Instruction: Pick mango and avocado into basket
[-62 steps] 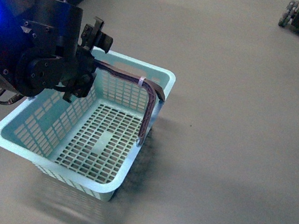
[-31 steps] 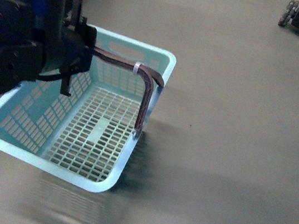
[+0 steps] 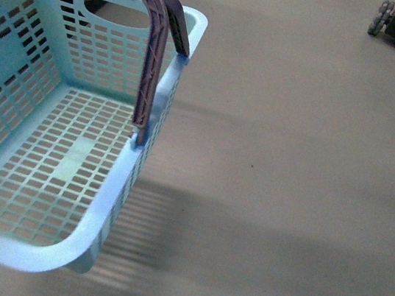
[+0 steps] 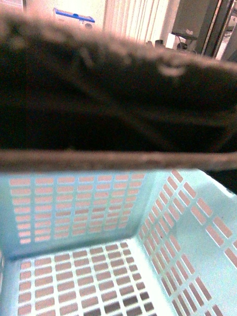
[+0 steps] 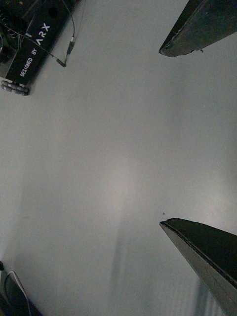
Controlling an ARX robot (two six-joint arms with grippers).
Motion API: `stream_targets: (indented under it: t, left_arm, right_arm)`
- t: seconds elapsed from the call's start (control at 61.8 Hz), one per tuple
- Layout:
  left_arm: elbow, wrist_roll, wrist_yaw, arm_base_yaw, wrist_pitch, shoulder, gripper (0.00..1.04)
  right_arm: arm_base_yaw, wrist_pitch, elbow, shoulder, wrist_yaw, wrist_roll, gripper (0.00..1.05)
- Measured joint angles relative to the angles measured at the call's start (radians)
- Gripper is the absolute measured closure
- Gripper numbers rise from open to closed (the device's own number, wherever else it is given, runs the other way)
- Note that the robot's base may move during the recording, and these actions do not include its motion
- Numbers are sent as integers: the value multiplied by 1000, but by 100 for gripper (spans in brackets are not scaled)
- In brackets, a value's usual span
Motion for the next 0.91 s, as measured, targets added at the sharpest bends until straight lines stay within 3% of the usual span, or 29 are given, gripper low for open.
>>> stream_targets:
  t: [0.162, 0.372, 0.631, 0.906]
  left_arm:
    - [-1, -31, -30, 2, -238, -264, 99]
    - [4, -79, -61, -18, -396, -446, 99]
    - [46, -91, -97, -47, -510, -525, 99]
    - [51, -39, -129, -50, -519, -541, 99]
  right_arm:
    - [0, 0, 0, 0, 0, 0, 8]
    - [0, 0, 0, 0, 0, 0, 8]
    - [0, 0, 0, 0, 0, 0, 8]
    - [0, 0, 0, 0, 0, 0, 8]
